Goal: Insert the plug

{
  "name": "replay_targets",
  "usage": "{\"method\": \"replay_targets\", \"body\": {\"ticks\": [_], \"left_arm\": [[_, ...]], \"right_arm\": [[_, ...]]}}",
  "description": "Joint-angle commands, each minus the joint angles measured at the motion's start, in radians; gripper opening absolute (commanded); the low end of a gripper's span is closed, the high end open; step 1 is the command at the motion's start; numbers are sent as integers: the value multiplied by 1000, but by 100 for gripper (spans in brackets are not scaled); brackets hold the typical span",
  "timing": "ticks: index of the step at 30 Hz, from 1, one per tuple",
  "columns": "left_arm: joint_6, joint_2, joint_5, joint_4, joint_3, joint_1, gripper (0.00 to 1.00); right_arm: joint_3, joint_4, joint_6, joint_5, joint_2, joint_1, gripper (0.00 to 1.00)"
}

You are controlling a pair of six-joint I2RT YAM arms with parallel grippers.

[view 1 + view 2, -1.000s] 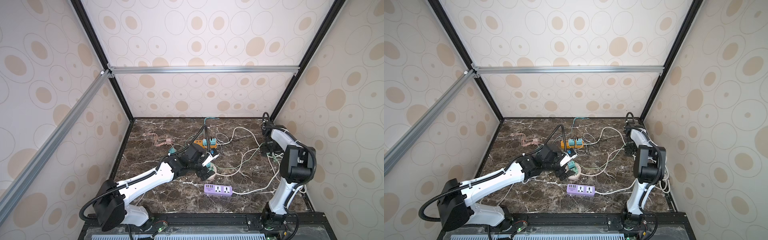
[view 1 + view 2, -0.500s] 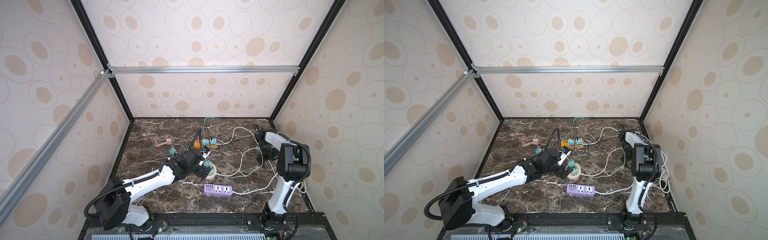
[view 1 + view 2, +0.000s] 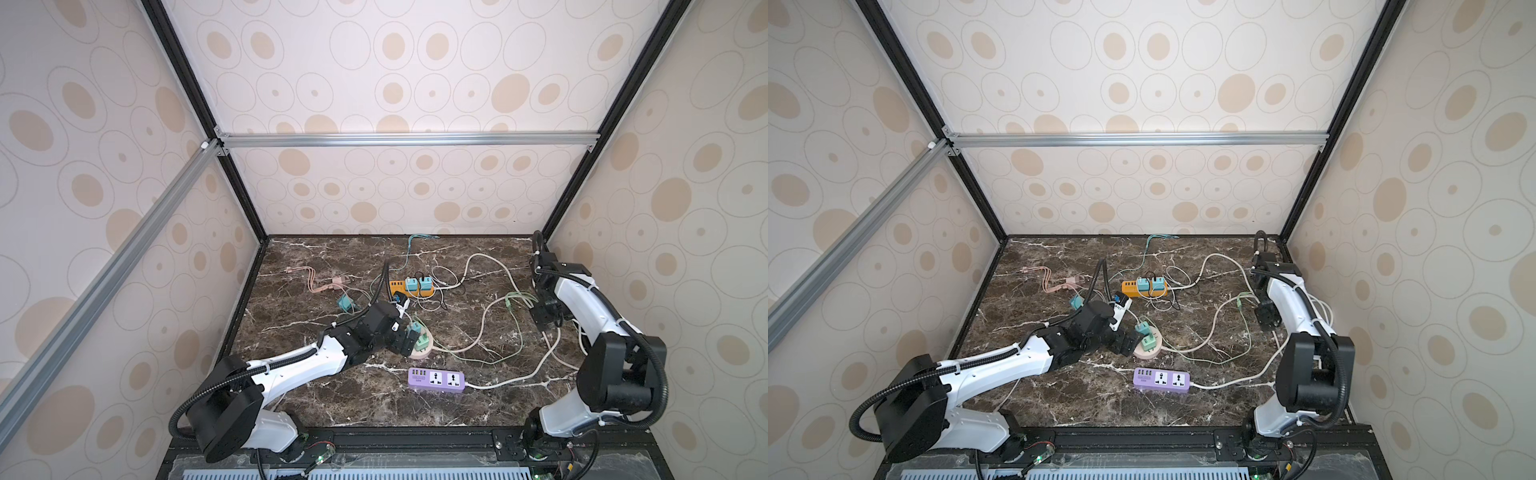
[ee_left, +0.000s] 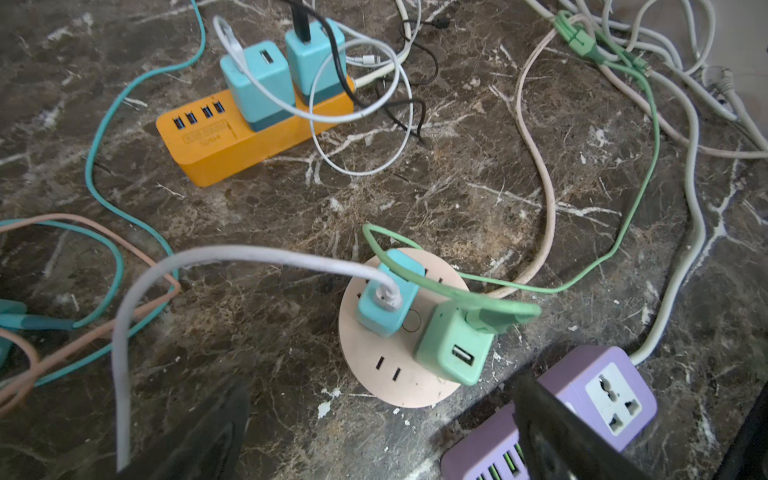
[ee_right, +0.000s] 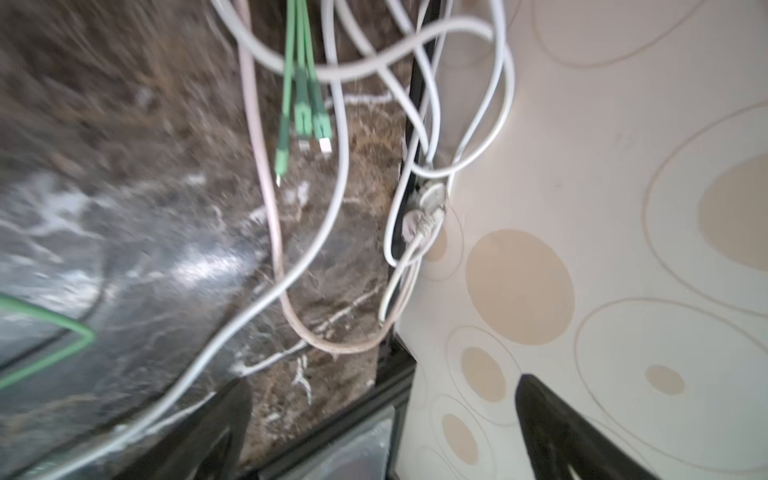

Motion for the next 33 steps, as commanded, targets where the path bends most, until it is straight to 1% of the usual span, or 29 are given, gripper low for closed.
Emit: {"method": "replay_targets", "body": {"ticks": [1, 3, 4, 5, 7, 8, 9, 11, 12, 13, 15, 19, 22, 23, 24, 25, 26, 27, 30, 33], "left_arm": [[-108, -18, 6, 24, -24, 6, 98], [-157, -30, -14, 22, -44, 7, 98], [-182, -39, -19, 23, -57, 7, 98], [-199, -47, -8, 34, -77, 8, 98], [-229, -50, -1, 38, -105, 9, 98], [-240, -46, 4, 36, -114, 10, 98], [-243, -39, 12, 36, -120, 10, 98], [-245, -21, 47, 53, -130, 11, 98], [-245, -9, 65, 66, -133, 10, 98], [-252, 6, 76, 77, -132, 10, 98], [-266, 35, 87, 103, -135, 11, 98], [-281, 85, 38, 124, -120, 15, 99], [-279, 117, 23, 146, -117, 21, 98], [-278, 131, 13, 143, -113, 24, 98], [-279, 142, 2, 138, -111, 25, 98], [-280, 152, -9, 136, -110, 29, 98], [-281, 161, -23, 139, -113, 33, 99], [-282, 168, -34, 145, -115, 37, 98], [-274, 203, -53, 161, -105, 64, 98], [-243, 248, -70, 152, -61, 88, 99]], "right_arm": [[-2, 108, 148, -292, -135, 61, 100], [-72, 232, 211, -485, -210, 101, 98], [-115, 300, 240, -608, -244, 123, 97], [-166, 382, 289, -701, -274, 149, 96], [-254, 524, 345, -852, -310, 198, 92], [-296, 601, 381, -885, -323, 229, 88], [-330, 660, 401, -915, -329, 256, 85], [-387, 782, 381, -996, -325, 324, 81], [-401, 817, 359, -1009, -315, 344, 80], [-407, 837, 320, -1026, -298, 394, 80], [-409, 866, 273, -1020, -258, 453, 80], [-402, 927, 218, -1105, -181, 552, 81], [-390, 973, 226, -1106, -129, 604, 81], [-390, 994, 239, -1089, -113, 618, 80], [-386, 1003, 252, -1046, -98, 631, 79], [-384, 1010, 276, -980, -83, 641, 76], [-387, 1027, 306, -942, -72, 644, 70], [-391, 1044, 333, -916, -61, 644, 67], [-414, 1118, 398, -896, -42, 646, 59], [-421, 1160, 451, -820, -33, 645, 48]]}}
